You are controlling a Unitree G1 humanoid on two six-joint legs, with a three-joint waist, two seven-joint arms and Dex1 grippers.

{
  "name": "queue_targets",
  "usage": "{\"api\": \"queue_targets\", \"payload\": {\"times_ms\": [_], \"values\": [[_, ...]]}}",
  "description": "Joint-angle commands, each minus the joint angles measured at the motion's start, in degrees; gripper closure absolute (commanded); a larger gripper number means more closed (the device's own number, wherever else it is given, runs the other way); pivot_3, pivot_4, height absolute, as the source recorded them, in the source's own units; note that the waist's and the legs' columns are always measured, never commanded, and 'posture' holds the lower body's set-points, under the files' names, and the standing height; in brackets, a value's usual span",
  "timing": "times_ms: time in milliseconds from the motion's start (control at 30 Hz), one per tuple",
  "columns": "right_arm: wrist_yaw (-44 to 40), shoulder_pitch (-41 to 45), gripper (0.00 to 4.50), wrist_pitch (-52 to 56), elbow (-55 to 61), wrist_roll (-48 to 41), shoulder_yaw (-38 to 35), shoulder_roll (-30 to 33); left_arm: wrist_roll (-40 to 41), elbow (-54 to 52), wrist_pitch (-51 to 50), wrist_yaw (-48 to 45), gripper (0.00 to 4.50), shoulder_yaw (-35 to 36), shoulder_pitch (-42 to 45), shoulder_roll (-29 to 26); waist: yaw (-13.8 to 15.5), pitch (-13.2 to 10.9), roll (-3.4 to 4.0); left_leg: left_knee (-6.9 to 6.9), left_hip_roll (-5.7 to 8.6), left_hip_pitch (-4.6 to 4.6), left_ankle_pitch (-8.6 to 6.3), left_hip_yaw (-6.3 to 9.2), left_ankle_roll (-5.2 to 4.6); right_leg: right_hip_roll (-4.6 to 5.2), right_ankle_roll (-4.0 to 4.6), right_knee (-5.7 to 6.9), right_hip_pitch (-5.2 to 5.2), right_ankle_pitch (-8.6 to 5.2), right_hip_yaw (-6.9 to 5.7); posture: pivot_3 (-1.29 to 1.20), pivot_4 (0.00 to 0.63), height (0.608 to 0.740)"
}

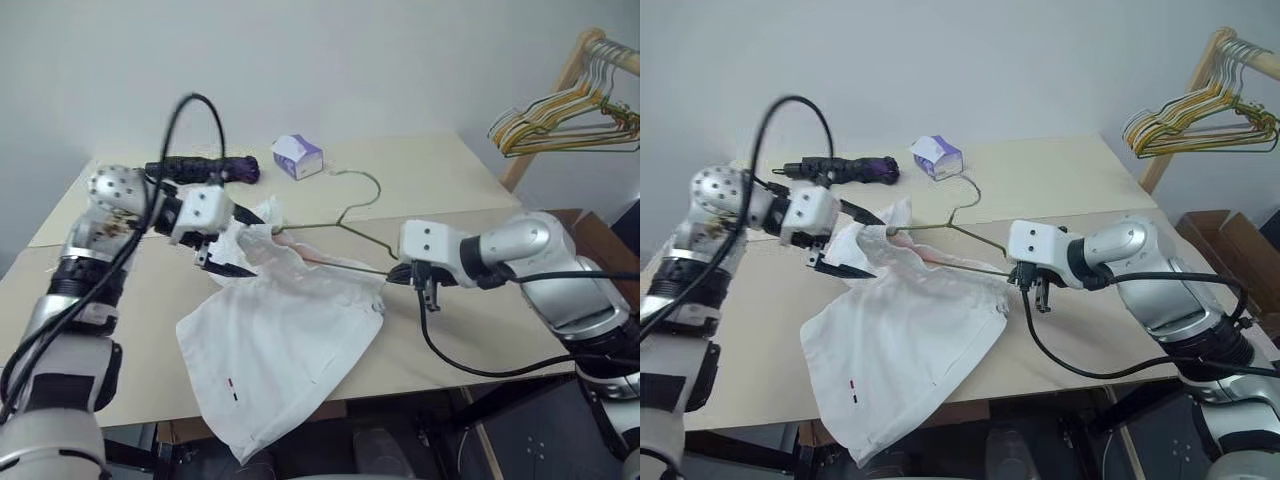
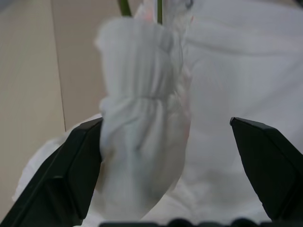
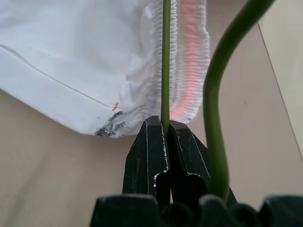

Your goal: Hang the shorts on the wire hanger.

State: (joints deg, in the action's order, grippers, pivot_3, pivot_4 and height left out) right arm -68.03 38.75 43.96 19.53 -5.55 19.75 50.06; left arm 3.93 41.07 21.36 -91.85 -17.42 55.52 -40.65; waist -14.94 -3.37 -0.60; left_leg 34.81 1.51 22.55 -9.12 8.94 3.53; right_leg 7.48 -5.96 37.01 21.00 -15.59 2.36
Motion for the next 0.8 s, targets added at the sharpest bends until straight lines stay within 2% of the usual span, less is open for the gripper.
{"api": "queue_targets", "payload": {"times_ms": [33,300,400,600,700,800], "values": [[-0.6,2.2,4.50,1.1,2.5,-2.2,-1.8,0.0,-2.9,5.2,4.0,1.8,0.98,-0.3,3.3,2.4,-0.1,0.0,0.00,0.00,0.00,0.06,0.00,0.00,0.00,0.00,0.00,0.00,0.06,0.00,0.00,-0.23,0.000,0.740],[-0.8,2.8,4.50,4.0,3.9,-4.9,-3.0,0.5,-3.8,11.3,6.4,2.1,3.66,1.5,5.1,6.0,-1.5,0.0,0.00,0.04,0.00,0.22,0.00,0.04,-0.01,0.00,-0.03,0.04,0.20,0.00,-0.01,-0.25,0.000,0.740],[-0.9,2.6,4.50,4.3,4.3,-5.7,-3.4,0.9,-3.2,12.0,6.1,0.9,4.46,2.3,5.5,6.0,-1.8,0.0,0.00,0.06,0.00,0.22,0.00,0.04,-0.01,0.00,-0.04,0.05,0.20,0.01,-0.01,-0.25,0.000,0.740],[-1.4,1.0,4.50,-0.3,3.7,-7.1,-4.5,1.6,-0.1,10.5,2.5,-0.7,4.46,2.6,5.5,5.0,-1.8,0.0,0.00,0.05,0.00,0.23,0.00,0.05,-0.01,0.00,-0.05,0.06,0.21,0.01,-0.01,-0.25,0.000,0.740],[-0.2,-0.5,3.73,-2.7,1.7,-5.8,-5.6,2.5,1.1,10.2,1.5,-0.7,4.50,2.8,5.2,4.1,-1.7,0.0,0.00,0.05,0.00,0.23,0.00,0.06,-0.01,0.00,-0.05,0.06,0.21,0.01,-0.02,-0.25,0.000,0.740],[3.0,-3.0,2.78,-1.3,-0.8,-6.4,-10.6,3.5,1.2,10.1,0.1,-0.7,4.50,4.3,4.5,3.1,-1.7,0.0,0.00,0.06,0.00,0.26,0.00,0.09,-0.01,0.00,-0.05,0.06,0.21,0.00,-0.04,-0.25,0.000,0.740]]}}
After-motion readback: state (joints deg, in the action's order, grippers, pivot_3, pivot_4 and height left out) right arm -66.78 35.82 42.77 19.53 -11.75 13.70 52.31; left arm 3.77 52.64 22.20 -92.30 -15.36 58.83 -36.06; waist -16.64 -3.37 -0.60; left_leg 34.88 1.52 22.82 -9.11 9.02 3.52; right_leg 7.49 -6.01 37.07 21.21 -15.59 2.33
